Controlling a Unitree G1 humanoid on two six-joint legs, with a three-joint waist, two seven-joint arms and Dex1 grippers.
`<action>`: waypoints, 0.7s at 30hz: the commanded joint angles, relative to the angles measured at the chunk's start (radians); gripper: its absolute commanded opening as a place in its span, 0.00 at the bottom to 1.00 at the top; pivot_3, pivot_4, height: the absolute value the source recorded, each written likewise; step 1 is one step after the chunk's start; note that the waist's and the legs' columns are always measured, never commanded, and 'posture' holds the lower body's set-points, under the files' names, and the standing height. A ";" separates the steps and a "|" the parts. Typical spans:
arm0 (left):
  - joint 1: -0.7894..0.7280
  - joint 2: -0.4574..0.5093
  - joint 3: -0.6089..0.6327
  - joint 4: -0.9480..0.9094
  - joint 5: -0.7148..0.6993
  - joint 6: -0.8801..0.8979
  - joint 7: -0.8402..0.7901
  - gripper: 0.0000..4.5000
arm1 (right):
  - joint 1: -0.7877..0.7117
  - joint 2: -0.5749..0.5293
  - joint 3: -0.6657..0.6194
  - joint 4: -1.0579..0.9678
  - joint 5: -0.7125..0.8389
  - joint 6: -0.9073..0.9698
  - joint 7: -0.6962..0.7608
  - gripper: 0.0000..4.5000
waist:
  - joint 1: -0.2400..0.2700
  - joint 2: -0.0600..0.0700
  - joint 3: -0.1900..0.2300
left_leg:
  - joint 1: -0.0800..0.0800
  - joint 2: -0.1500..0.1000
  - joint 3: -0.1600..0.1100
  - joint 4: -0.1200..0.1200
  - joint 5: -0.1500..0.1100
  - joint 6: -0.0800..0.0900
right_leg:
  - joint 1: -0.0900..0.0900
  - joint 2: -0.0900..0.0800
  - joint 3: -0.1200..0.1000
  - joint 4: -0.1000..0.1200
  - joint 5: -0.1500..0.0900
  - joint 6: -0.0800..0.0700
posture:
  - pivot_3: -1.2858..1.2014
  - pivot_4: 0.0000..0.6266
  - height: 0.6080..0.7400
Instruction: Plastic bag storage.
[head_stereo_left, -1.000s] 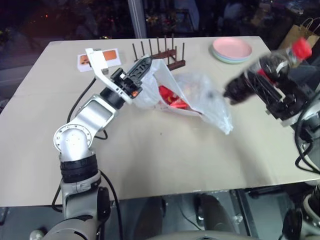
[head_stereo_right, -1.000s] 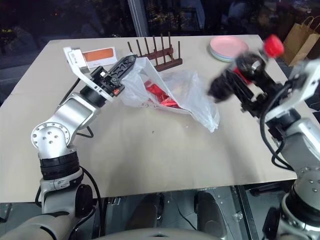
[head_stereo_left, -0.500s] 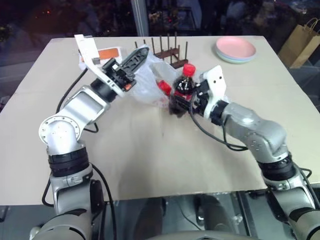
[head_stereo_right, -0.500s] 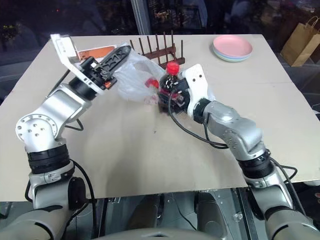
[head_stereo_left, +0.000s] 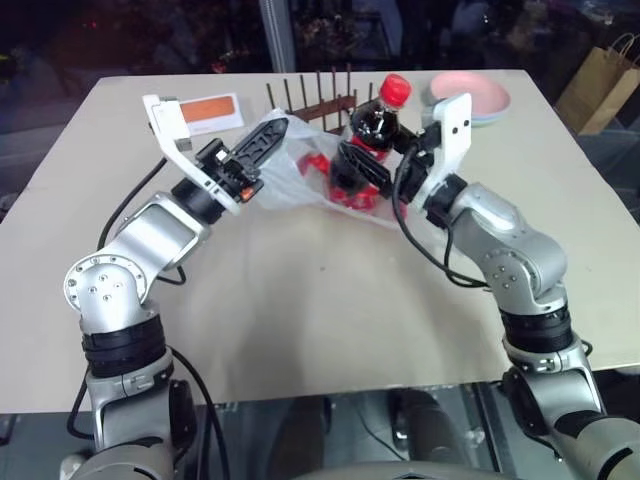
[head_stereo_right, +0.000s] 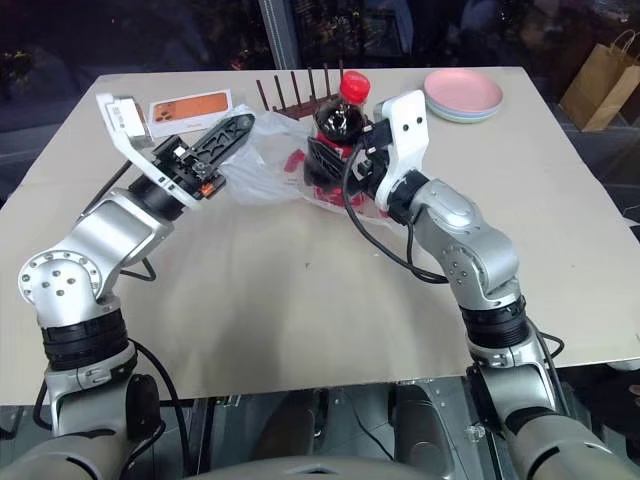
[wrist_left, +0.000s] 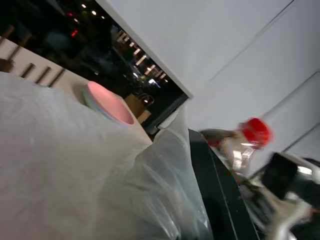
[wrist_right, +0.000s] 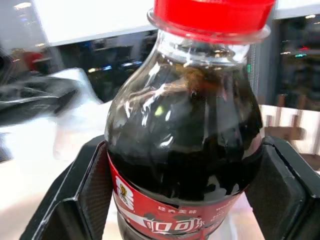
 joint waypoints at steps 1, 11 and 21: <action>-0.013 -0.020 0.002 -0.069 -0.119 -0.030 0.058 0.00 | -0.063 0.074 0.085 0.113 -0.195 -0.252 -0.027 0.70 | -0.005 0.000 0.000 | 0.000 0.000 0.000 0.000 0.000 0.000 | 0.000 0.000 0.000 0.000 0.000 0.000 | 0.52 0.24 1.00; -0.051 -0.080 0.026 -0.073 -0.306 -0.203 0.288 0.00 | 0.026 -0.016 0.275 0.317 -0.615 -0.780 0.036 0.70 | 0.005 -0.001 0.000 | -0.001 -0.001 0.000 0.000 0.000 0.000 | 0.000 -0.002 0.001 -0.001 0.000 0.000 | 0.52 0.24 1.00; 0.033 -0.077 -0.025 -0.176 -0.362 -0.203 0.308 0.00 | -0.237 0.053 0.278 0.770 -0.773 -0.724 0.030 0.70 | -0.016 -0.002 0.000 | 0.002 -0.001 0.000 0.000 0.002 -0.003 | 0.000 -0.001 0.001 0.002 0.001 -0.001 | 0.52 0.24 1.00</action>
